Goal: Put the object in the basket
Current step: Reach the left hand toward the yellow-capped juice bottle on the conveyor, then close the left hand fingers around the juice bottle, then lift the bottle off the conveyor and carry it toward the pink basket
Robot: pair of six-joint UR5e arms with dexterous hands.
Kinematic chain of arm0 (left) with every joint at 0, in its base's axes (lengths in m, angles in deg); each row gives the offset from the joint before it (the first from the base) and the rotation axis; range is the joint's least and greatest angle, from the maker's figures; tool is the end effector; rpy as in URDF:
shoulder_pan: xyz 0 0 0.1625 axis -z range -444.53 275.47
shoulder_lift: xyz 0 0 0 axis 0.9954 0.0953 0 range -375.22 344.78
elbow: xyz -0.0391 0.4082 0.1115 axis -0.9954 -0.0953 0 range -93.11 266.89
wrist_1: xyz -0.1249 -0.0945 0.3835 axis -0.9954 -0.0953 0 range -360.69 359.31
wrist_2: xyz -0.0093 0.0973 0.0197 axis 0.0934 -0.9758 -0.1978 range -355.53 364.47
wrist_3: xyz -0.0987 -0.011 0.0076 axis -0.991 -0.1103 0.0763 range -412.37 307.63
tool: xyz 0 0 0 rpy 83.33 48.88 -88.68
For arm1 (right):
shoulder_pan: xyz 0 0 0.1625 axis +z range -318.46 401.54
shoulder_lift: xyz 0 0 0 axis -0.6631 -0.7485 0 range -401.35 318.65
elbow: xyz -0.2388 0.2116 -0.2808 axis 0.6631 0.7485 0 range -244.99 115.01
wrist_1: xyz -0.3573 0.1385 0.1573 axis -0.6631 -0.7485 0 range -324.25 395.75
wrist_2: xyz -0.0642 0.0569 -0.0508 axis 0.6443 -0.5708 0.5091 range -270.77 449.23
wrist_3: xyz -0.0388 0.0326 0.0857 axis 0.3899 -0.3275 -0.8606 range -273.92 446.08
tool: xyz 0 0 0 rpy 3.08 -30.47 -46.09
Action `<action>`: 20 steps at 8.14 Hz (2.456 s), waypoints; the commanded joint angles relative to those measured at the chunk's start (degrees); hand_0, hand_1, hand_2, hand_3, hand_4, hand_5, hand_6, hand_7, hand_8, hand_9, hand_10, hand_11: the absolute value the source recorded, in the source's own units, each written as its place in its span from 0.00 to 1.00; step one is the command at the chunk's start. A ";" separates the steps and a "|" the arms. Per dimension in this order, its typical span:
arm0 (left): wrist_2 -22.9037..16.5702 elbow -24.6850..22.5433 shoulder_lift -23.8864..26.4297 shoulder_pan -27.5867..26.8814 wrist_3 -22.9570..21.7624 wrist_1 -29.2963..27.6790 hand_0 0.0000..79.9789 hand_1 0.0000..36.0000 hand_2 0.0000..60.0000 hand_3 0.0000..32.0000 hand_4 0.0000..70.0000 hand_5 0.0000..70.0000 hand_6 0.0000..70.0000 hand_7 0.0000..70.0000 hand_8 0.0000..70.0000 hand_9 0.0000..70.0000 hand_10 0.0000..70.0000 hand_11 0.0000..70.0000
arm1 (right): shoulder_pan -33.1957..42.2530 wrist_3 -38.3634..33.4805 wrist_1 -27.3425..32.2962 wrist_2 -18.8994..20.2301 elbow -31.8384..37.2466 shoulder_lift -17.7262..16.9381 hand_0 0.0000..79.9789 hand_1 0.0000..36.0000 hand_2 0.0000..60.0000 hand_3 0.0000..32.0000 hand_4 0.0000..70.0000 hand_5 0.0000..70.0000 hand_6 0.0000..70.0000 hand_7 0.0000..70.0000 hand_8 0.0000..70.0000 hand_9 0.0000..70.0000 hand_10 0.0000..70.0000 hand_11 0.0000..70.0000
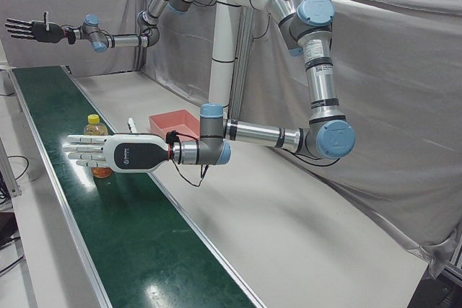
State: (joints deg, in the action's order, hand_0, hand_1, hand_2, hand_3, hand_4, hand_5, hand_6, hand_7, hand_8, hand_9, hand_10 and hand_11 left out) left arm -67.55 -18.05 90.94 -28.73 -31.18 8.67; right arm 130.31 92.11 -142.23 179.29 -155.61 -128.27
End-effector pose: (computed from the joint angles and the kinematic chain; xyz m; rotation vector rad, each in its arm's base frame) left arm 0.1897 -0.5711 0.4257 -0.0158 2.3715 -1.5888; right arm 0.1219 -0.5260 0.6509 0.0940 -2.2659 2.0481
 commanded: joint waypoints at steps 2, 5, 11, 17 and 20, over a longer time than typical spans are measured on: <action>0.65 4.64 4.23 -2.01 0.08 0.40 0.65 0.51 0.12 0.00 0.08 0.08 0.00 0.00 0.08 0.09 0.10 0.18 | 0.00 -0.05 0.00 -0.06 0.00 0.00 0.00 0.00 0.00 0.00 0.00 0.00 0.00 0.00 0.00 0.00 0.00 0.00; 0.65 6.58 6.34 -3.06 0.26 0.39 0.65 0.52 0.15 0.00 0.08 0.08 0.00 0.00 0.07 0.09 0.10 0.18 | 0.00 -0.06 0.00 0.03 -0.09 0.00 0.00 0.00 0.00 0.00 0.00 0.00 0.00 0.00 0.00 0.00 0.00 0.00; 5.22 7.65 10.74 -3.15 0.43 7.86 0.71 0.58 0.71 0.00 0.62 1.00 0.59 0.87 0.93 1.00 1.00 1.00 | 0.00 -0.06 0.00 -0.05 -0.09 0.00 0.00 0.00 0.00 0.00 0.00 0.00 0.00 0.00 0.00 0.00 0.00 0.00; -5.48 1.59 10.39 -3.42 -1.33 8.83 0.77 0.84 1.00 0.00 0.92 1.00 1.00 1.00 1.00 1.00 1.00 1.00 | 0.00 -0.06 0.00 -0.06 -0.09 0.00 0.00 0.00 0.00 0.00 0.00 0.00 0.00 0.00 0.00 0.00 0.00 0.00; -12.42 -3.59 10.30 -9.01 -1.41 9.71 0.80 0.85 1.00 0.00 0.86 1.00 1.00 1.00 1.00 1.00 1.00 1.00 | 0.00 0.03 0.00 0.03 -0.09 0.00 0.00 0.00 0.00 0.00 0.00 0.00 0.00 0.00 0.00 0.00 0.00 0.00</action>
State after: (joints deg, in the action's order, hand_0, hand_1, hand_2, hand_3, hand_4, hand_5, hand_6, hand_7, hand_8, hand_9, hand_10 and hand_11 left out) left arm -74.80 -17.81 101.18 -33.33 -32.45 17.81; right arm 130.31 92.06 -142.23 179.26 -155.70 -128.27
